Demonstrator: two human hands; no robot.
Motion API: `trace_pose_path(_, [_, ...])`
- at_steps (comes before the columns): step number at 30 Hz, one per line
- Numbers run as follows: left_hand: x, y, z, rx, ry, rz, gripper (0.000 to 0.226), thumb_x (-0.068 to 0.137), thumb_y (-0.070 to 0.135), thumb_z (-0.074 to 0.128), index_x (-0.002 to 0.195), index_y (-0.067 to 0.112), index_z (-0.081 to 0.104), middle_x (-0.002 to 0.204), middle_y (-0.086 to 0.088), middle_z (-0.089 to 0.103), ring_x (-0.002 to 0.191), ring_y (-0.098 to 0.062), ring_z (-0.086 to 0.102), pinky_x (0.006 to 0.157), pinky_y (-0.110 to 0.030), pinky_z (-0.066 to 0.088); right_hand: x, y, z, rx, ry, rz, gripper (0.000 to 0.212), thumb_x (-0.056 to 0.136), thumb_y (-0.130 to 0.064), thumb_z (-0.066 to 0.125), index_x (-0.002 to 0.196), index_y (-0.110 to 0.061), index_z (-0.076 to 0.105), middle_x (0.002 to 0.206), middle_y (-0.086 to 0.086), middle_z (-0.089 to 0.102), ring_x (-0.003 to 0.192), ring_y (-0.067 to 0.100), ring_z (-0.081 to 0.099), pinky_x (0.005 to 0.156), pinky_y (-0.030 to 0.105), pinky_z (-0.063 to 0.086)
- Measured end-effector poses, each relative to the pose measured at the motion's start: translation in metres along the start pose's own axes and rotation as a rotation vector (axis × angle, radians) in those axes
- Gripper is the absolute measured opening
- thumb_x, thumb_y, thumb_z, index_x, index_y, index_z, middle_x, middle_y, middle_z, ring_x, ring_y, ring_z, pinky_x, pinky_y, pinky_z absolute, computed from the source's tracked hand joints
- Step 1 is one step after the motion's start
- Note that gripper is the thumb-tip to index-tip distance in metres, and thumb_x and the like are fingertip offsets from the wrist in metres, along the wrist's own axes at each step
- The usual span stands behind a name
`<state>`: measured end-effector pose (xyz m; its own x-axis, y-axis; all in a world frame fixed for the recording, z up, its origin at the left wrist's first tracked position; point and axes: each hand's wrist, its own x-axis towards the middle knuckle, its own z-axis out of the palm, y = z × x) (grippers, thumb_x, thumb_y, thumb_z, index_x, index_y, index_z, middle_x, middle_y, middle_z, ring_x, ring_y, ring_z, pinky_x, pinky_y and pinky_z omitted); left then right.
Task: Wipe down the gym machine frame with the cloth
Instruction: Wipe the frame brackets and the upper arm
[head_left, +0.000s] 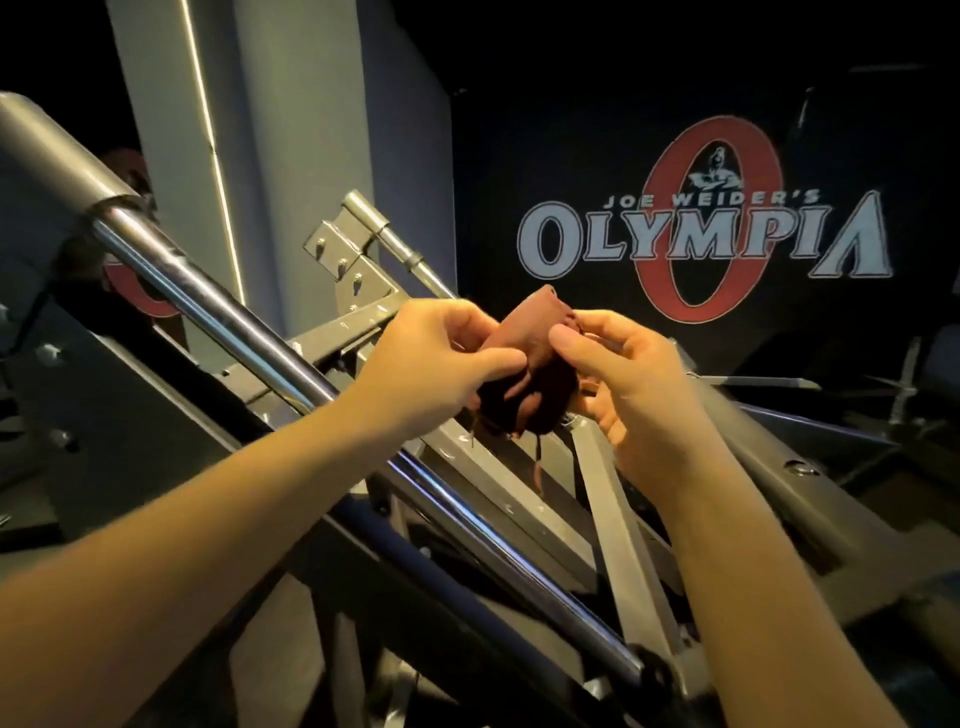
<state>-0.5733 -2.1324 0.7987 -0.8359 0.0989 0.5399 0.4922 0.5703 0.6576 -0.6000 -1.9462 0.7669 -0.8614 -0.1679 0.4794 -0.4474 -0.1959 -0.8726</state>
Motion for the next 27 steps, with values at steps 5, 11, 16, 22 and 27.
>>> trace_pose_path(5, [0.047,-0.012,-0.001,0.162,-0.136,-0.076,0.023,0.088,0.033,0.077,0.107,0.02,0.072,0.098,0.004,0.075,0.091,-0.009,0.072,0.083,-0.032,0.061,0.041,0.016,-0.008,-0.075,0.073,-0.025,0.016,0.099,-0.013,0.064,0.113,-0.012,0.071,0.097,0.0,0.077,0.093,0.015,0.075,0.071,0.025,0.06])
trace_pose_path(11, [0.094,-0.036,0.025,0.523,-0.334,-0.137,0.051,0.088,0.036,0.078,0.133,0.019,0.06,0.108,0.003,0.069,0.092,-0.012,0.067,0.074,-0.025,0.055,0.114,0.061,-0.034,-0.13,0.046,0.157,0.014,0.094,-0.013,0.07,0.108,-0.015,0.074,0.1,0.003,0.077,0.096,0.02,0.074,0.081,0.039,0.061])
trace_pose_path(16, [0.143,-0.055,0.037,0.864,-0.402,-0.122,0.061,0.084,0.043,0.081,0.136,0.021,0.059,0.112,0.003,0.064,0.091,-0.012,0.06,0.073,-0.025,0.05,0.172,0.115,-0.044,-0.273,0.087,0.167,0.014,0.089,-0.011,0.076,0.102,-0.016,0.076,0.094,0.002,0.076,0.087,0.013,0.072,0.07,0.025,0.057])
trace_pose_path(22, [0.192,-0.117,0.022,1.362,-0.72,-0.107,0.076,0.082,0.056,0.078,0.145,0.025,0.052,0.132,0.0,0.061,0.119,-0.023,0.056,0.098,-0.038,0.053,0.202,0.222,-0.001,-0.62,0.031,0.094,0.004,0.091,-0.026,0.074,0.088,-0.028,0.074,0.084,-0.009,0.073,0.087,0.012,0.069,0.077,0.034,0.057])
trace_pose_path(27, [0.207,-0.166,-0.017,1.522,-0.843,-0.181,0.071,0.081,0.063,0.075,0.14,0.029,0.056,0.132,0.004,0.06,0.122,-0.019,0.053,0.103,-0.04,0.05,0.208,0.265,0.041,-0.639,-0.001,-0.204,0.022,0.096,-0.031,0.071,0.115,-0.021,0.073,0.104,-0.008,0.068,0.088,0.003,0.058,0.072,0.008,0.041])
